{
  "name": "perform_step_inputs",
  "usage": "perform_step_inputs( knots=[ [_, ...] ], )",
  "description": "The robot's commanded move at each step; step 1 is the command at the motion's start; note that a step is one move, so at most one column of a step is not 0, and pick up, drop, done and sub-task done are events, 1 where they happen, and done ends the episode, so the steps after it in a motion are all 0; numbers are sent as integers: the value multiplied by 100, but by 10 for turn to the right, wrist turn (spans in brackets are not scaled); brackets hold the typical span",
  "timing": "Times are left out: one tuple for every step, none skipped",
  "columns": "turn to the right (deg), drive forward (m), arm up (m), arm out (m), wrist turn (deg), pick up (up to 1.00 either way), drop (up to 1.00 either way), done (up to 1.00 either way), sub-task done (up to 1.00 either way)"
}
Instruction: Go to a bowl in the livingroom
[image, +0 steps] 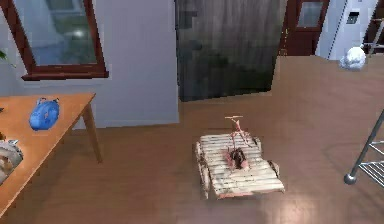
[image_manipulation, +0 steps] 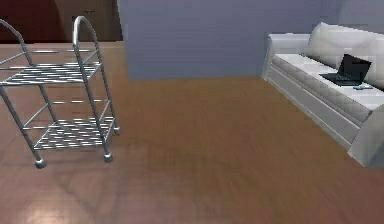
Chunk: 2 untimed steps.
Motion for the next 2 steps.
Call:
perform_step_inputs(
  knots=[
    [0,45,0,0,0,0,0,0,0],
    [-450,0,0,0,0,0,0,0,0]
  ],
)
